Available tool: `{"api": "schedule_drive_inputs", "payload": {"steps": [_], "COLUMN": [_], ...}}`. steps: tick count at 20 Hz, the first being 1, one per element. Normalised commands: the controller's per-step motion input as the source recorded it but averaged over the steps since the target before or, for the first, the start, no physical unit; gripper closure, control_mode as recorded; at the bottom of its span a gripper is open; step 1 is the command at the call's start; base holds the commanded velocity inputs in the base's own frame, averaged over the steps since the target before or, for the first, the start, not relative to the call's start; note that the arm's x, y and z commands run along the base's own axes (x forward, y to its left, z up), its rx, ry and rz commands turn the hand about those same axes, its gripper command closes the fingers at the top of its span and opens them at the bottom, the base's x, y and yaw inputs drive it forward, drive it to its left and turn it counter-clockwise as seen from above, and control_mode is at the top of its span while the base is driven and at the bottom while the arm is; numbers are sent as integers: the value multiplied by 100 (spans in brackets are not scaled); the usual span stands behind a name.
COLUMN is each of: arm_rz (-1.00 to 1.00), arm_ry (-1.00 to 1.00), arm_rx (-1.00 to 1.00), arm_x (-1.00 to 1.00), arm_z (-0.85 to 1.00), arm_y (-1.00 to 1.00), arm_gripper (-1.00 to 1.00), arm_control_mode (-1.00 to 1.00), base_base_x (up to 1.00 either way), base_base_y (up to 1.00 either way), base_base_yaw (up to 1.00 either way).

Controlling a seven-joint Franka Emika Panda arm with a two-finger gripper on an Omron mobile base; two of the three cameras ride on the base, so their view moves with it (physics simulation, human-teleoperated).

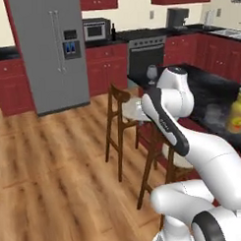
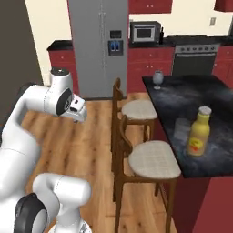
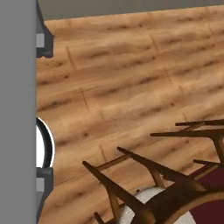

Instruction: There is a wine glass and glass cup on the dining counter. Place the wine bottle next to the wine glass and the juice bottle next to the glass cup.

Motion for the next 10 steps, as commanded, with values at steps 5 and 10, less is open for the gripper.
{"api": "schedule_drive_inputs", "payload": {"steps": [5,10], "arm_rz": [0,0], "arm_ry": [0,0], "arm_rx": [0,0], "arm_x": [0,0], "arm_z": [0,0], "arm_y": [0,0], "arm_gripper": [-100,-100], "arm_control_mode": [100,100], "base_base_x": [4,56], "base_base_y": [43,25], "base_base_yaw": [67,37]}}
